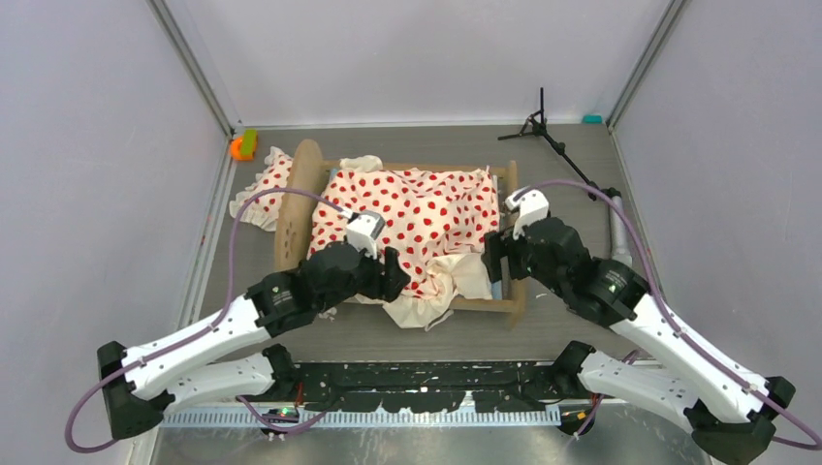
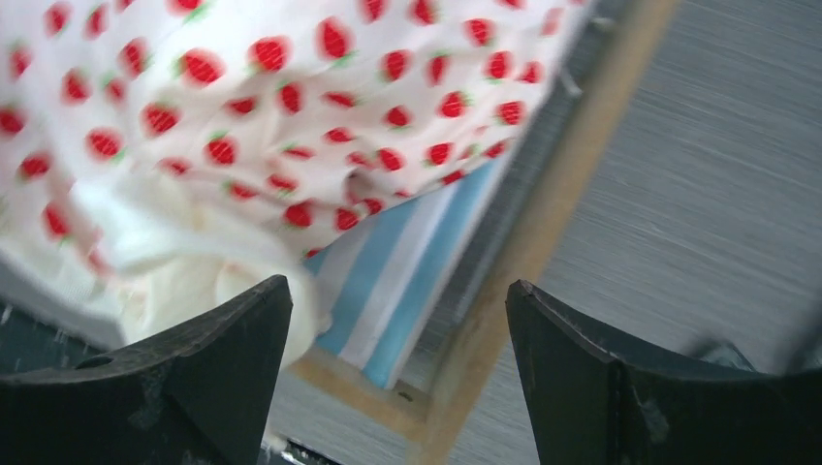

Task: Set up the pet bed
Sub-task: Cross the ropes on the bed frame, then adjust the bed frame at the center of the board.

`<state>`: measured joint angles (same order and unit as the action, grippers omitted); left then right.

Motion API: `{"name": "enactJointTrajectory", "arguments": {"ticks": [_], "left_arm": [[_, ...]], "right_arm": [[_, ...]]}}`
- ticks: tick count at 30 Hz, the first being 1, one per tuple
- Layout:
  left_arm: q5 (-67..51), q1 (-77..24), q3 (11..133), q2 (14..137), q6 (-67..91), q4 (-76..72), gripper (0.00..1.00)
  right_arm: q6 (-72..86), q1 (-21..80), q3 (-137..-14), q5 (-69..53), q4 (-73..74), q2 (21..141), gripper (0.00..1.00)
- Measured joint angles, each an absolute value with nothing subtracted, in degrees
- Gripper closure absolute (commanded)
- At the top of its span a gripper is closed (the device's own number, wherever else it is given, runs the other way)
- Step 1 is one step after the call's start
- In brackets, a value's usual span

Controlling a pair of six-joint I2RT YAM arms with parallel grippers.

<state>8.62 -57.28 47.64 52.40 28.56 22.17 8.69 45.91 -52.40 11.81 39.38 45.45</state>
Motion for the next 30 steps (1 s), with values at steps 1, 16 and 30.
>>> {"name": "enactJointTrajectory", "arguments": {"ticks": [1,16,30], "left_arm": [[12.0,-58.4,47.0,51.1,31.7,23.3,0.36],[33.4,-75.4,35.0,52.7,64.3,31.1,0.39],[38.9,-73.2,26.1,50.0,72.1,29.8,0.36]], "right_arm": [[11.6,45.8,-54.2,15.9,41.1,46.9,0.11],[25.9,18.1,-70.1,18.7,49.0,74.9,0.28],[27.6,16.6,-67.3,11.0,39.4,81.0,0.87]]}}
